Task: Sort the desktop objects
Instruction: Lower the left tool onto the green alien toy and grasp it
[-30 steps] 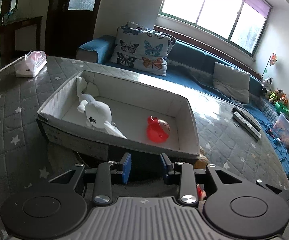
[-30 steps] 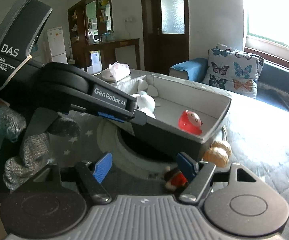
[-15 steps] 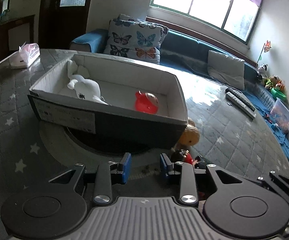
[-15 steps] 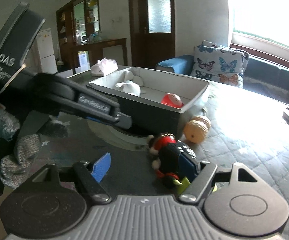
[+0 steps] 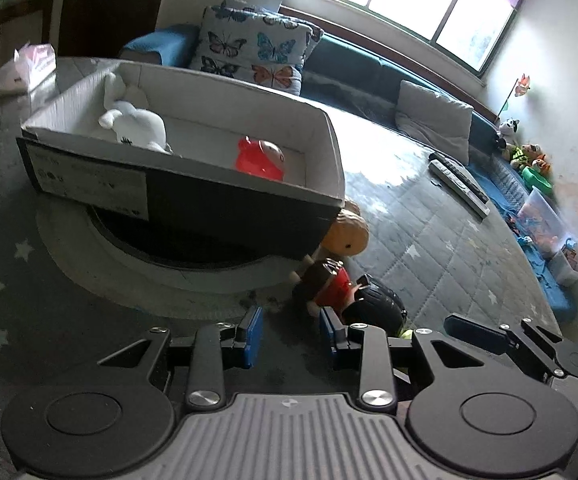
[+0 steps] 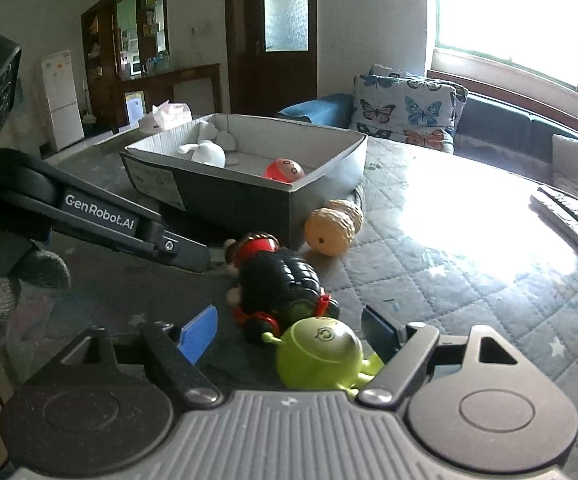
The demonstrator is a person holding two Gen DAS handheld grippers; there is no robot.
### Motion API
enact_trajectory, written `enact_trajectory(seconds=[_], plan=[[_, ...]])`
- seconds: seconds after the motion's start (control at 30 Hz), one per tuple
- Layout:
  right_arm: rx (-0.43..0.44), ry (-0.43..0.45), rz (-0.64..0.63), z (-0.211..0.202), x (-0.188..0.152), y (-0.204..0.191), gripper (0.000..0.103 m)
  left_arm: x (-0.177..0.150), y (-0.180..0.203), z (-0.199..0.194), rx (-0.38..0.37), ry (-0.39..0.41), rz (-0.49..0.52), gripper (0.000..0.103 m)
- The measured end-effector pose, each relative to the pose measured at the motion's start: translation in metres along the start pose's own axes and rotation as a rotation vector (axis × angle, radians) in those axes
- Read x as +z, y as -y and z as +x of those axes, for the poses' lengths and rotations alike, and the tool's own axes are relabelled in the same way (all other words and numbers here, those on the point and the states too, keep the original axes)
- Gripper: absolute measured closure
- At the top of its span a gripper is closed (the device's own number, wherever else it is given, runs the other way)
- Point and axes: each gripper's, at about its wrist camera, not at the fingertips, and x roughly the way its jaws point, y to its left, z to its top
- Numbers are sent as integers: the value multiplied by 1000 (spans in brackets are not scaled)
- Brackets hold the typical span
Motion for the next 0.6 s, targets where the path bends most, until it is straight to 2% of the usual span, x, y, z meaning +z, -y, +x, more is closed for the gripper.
enact_trajectory(seconds=[0.3,0.6], plan=[[0,-24,35,-1,-13,11,22,-10,11,4,-59,-54,-4,69],[-24,-33,65,-4,-28,17,23,-14,46,-2,-154,-62,92,69]])
